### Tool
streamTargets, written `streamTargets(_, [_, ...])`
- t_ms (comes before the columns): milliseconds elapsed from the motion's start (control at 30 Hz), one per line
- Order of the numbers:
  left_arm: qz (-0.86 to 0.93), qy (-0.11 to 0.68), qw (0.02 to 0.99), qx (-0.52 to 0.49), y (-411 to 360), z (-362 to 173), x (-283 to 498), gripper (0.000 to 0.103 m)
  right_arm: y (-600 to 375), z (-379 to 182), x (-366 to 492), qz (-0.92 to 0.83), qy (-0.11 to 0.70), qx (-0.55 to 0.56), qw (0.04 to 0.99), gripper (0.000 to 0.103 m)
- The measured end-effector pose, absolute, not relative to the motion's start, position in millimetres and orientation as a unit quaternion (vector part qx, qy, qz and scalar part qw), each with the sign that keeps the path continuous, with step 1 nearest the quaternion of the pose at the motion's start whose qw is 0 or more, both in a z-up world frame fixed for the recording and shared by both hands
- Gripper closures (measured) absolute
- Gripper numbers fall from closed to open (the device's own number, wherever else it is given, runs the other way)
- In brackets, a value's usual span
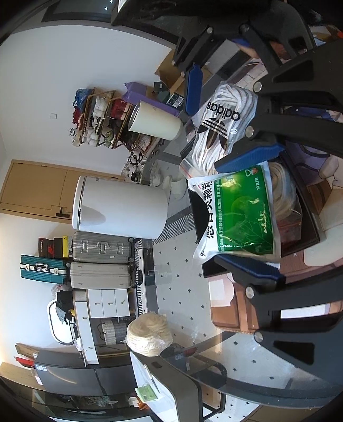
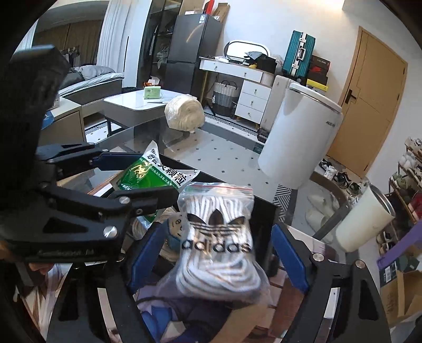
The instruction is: Organize soft objects
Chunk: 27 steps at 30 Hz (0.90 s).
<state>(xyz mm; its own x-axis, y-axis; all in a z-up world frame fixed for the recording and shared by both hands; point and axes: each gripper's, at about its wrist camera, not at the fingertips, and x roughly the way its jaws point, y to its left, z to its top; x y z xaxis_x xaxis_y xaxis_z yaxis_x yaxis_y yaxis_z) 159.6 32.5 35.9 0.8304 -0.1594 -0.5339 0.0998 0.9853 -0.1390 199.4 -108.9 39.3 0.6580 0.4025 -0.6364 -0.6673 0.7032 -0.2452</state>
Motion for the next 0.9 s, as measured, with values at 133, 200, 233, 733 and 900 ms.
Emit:
streamTargets(133, [-0.068,0.293,0.953,-0.046,31,33,163,0.038,-119,44,196,0.295,0.274,-0.235,0.885,0.018])
streamTargets(200, [-0.068,0.29,0.954,-0.045,30,33,160,0.025,-123,47,194,0.293,0.271,-0.231,0.887,0.018])
streamTargets(233, [-0.066,0.287,0.955,-0.046,30,34,158,0.02,-126,47,193,0.292,0.269,-0.229,0.889,0.016])
streamTargets(733, [-0.014,0.252,0.966,-0.057,37,38,102,0.0,-164,40,168,0.297,0.244,-0.148,0.911,0.001])
streamTargets(900, [0.006,0.243,0.969,-0.052,34,32,90,0.0,-172,33,163,0.296,0.244,-0.131,0.914,0.001])
